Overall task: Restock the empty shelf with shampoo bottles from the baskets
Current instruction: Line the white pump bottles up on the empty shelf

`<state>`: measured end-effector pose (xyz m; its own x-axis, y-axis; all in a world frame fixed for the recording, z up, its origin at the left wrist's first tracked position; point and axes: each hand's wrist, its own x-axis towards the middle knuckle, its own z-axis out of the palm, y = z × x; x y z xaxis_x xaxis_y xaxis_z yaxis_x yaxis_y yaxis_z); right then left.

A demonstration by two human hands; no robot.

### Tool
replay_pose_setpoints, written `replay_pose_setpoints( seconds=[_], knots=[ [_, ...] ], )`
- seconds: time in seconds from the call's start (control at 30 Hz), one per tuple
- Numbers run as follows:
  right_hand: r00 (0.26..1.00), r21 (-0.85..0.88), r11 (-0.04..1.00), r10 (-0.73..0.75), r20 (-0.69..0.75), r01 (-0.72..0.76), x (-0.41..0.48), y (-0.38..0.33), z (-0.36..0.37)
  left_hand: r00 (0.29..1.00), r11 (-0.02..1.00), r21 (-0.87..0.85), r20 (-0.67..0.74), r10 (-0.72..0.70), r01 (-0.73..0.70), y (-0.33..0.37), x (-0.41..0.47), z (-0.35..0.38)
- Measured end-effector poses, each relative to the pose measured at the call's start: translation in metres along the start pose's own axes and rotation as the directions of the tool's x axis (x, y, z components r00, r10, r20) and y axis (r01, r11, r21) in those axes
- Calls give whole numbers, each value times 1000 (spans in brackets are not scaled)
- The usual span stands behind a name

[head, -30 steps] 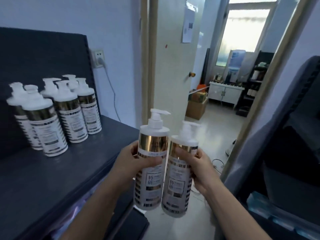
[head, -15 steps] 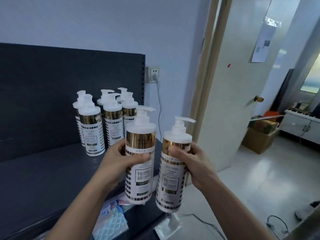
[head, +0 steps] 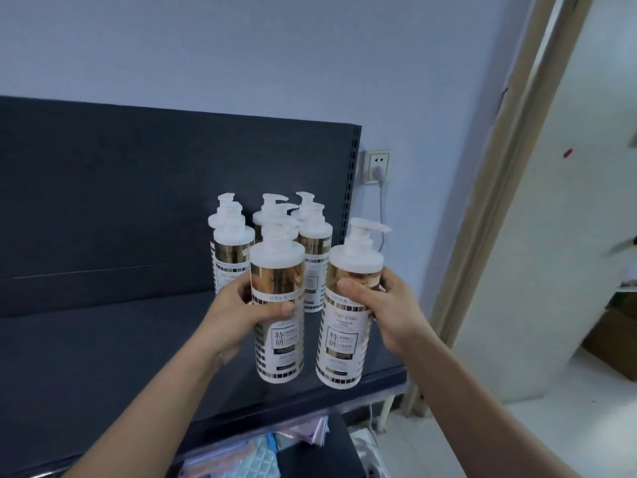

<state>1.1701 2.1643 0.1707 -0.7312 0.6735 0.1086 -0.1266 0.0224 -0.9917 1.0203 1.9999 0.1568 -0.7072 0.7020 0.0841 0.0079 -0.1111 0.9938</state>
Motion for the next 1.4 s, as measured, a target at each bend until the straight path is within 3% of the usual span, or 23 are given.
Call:
replay_pose_setpoints(
  seconds=[0.47, 0.77, 1.03, 1.4],
  knots=[
    [991, -12, 997, 72, 117, -71, 87, 43, 13, 999, 995, 87, 22, -39, 37, -37, 67, -14],
    [972, -35, 999, 24, 232, -16, 111, 48, 6, 1000, 994, 106, 9, -15, 14, -45, 78, -11],
    [981, -384, 913, -78, 178, 142, 105, 74, 4, 979, 878, 479, -168, 116, -22, -49, 55, 7],
    [983, -427, 891, -92, 160, 153, 118, 76, 2, 968, 851, 524, -187, 165, -44, -52, 65, 16]
  ],
)
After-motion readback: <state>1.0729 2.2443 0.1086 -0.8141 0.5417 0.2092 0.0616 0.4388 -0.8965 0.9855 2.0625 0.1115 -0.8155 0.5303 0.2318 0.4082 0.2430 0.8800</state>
